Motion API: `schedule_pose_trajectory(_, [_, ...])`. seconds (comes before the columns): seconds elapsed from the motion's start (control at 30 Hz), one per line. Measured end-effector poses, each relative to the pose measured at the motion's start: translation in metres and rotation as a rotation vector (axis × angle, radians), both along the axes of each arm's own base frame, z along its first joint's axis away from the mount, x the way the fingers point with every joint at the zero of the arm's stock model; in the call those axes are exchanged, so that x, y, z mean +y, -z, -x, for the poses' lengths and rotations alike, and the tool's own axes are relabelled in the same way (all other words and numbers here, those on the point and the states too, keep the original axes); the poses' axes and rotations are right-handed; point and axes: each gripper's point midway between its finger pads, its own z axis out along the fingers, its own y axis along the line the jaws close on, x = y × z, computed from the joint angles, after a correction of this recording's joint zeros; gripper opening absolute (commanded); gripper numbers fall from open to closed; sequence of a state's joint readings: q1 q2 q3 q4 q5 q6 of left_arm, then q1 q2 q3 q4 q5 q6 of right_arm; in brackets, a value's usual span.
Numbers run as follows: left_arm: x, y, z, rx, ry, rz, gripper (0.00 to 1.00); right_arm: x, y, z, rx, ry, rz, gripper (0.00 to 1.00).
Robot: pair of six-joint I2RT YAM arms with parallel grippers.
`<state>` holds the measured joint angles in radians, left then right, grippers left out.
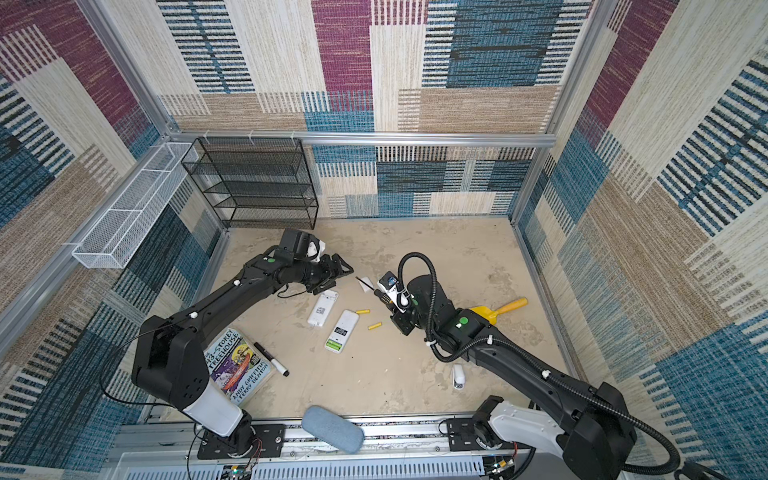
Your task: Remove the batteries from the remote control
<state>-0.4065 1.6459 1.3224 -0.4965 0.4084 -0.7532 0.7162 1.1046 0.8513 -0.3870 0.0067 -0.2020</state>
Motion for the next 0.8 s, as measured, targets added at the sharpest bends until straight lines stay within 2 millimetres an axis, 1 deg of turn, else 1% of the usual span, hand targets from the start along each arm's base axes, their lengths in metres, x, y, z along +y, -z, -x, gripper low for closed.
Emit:
schedule_pose_trajectory(0.13, [0.009,0.009,0.005,0.017,0.052,-0.110,0.81,-0.005,-0.003,0.007,0.035,0.003,0.020,0.00])
schedule_pose_trajectory(0.27, [0.014,0.024,0.012,0.042,0.105,-0.203,0.82,0.002,-0.008,0.020,0.073,-0.044,0.037,0.00])
schedule_pose_trajectory(0.37, [0.009,0.036,0.022,0.070,0.159,-0.262,0.82,0.012,-0.005,0.034,0.111,-0.100,0.074,0.00])
schedule_pose_trajectory(0.43, [0.003,0.043,0.029,0.087,0.204,-0.291,0.82,0.018,-0.002,0.045,0.137,-0.138,0.101,0.00])
schedule_pose_trajectory(0.53, [-0.002,0.054,0.036,0.101,0.256,-0.362,0.82,0.025,0.000,0.059,0.168,-0.184,0.129,0.00])
schedule_pose_trajectory(0.67, [-0.009,0.069,0.046,0.131,0.330,-0.456,0.82,0.024,0.006,0.071,0.208,-0.212,0.164,0.00])
schedule_pose_trajectory(0.8, [-0.009,0.086,0.058,0.168,0.388,-0.541,0.85,0.023,0.012,0.080,0.239,-0.228,0.185,0.00])
